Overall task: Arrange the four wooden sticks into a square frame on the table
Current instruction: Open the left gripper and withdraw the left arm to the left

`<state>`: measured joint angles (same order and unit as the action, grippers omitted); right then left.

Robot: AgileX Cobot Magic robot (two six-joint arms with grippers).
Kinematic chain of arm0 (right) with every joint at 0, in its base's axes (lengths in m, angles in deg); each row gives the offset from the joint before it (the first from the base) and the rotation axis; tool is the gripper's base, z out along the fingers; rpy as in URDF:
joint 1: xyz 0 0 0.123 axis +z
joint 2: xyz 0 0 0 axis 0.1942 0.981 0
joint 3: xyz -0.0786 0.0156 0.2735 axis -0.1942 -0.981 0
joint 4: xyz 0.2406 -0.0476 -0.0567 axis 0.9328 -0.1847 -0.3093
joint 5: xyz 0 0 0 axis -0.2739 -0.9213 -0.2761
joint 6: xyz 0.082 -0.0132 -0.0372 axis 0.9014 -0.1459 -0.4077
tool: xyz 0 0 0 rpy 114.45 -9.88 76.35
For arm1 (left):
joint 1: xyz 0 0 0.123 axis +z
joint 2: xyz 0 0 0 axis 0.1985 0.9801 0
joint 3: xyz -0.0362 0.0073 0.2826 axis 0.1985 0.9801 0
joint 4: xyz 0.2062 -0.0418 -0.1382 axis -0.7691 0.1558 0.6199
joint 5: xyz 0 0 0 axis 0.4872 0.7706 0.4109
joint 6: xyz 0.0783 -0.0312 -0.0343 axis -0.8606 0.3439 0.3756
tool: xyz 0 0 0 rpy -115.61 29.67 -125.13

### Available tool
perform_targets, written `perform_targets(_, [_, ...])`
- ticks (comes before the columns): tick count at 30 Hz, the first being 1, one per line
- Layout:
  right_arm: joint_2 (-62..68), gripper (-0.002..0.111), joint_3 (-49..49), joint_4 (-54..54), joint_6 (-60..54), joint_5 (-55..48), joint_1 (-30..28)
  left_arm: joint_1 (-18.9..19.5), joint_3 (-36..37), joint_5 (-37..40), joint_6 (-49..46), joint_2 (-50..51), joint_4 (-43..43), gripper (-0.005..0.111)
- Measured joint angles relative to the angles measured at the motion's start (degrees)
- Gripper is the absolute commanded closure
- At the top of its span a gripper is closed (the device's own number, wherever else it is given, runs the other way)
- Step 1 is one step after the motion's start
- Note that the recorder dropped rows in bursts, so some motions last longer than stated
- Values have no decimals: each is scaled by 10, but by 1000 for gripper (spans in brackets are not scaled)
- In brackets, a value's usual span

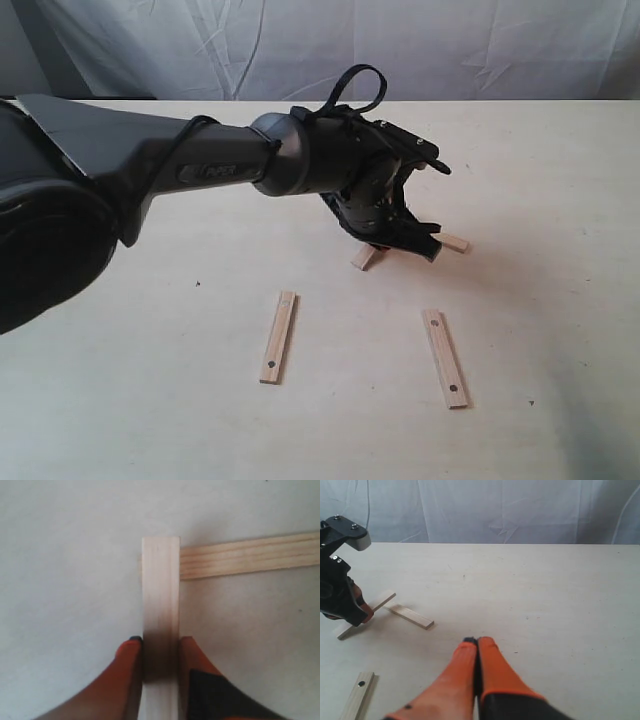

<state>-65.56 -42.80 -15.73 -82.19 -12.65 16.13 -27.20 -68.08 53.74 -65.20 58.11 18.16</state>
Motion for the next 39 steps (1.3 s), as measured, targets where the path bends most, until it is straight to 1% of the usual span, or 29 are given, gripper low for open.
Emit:
perform_targets(1, [0,108,0,0,0,0,0,0,0,0,0,0,0,78])
perform_targets(4, [0,108,0,0,0,0,0,0,-1,0,0,0,0,71])
perform_targets(10, [0,108,0,0,0,0,0,0,-2,8,0,0,0,70])
perform_targets(14, [0,108,0,0,0,0,0,0,-2,48,0,-16,0,70])
perform_targets(15, [0,108,0,0,0,0,0,0,-2,64,0,-23,0,71])
perform_targets(16, [0,108,0,0,0,0,0,0,-2,81,0,-32,0,75])
perform_targets(19, [0,108,0,0,0,0,0,0,-2,138,4,-60,0,96])
perform_targets(21, [0,108,0,0,0,0,0,0,-2,169,5,-78,1,107])
perform_targets(26, [0,108,0,0,0,0,0,0,-2,226,6,-117,1,107])
perform_targets(28, [0,108,0,0,0,0,0,0,10,234,6,-137,-3,107])
perform_targets(30, [0,108,0,0,0,0,0,0,40,234,6,-169,-9,107])
perform_targets(32, [0,108,0,0,0,0,0,0,80,218,9,-208,-13,107])
perform_targets(34, [0,108,0,0,0,0,0,0,192,157,19,-302,-15,107])
perform_targets(35, [0,108,0,0,0,0,0,0,216,144,23,-324,-15,107])
perform_targets(36, [0,108,0,0,0,0,0,1,274,119,32,-378,-15,107])
perform_targets(37, [0,108,0,0,0,0,0,1,297,110,40,-406,-16,107])
perform_targets(39, [0,108,0,0,0,0,0,4,374,82,63,-495,-26,107])
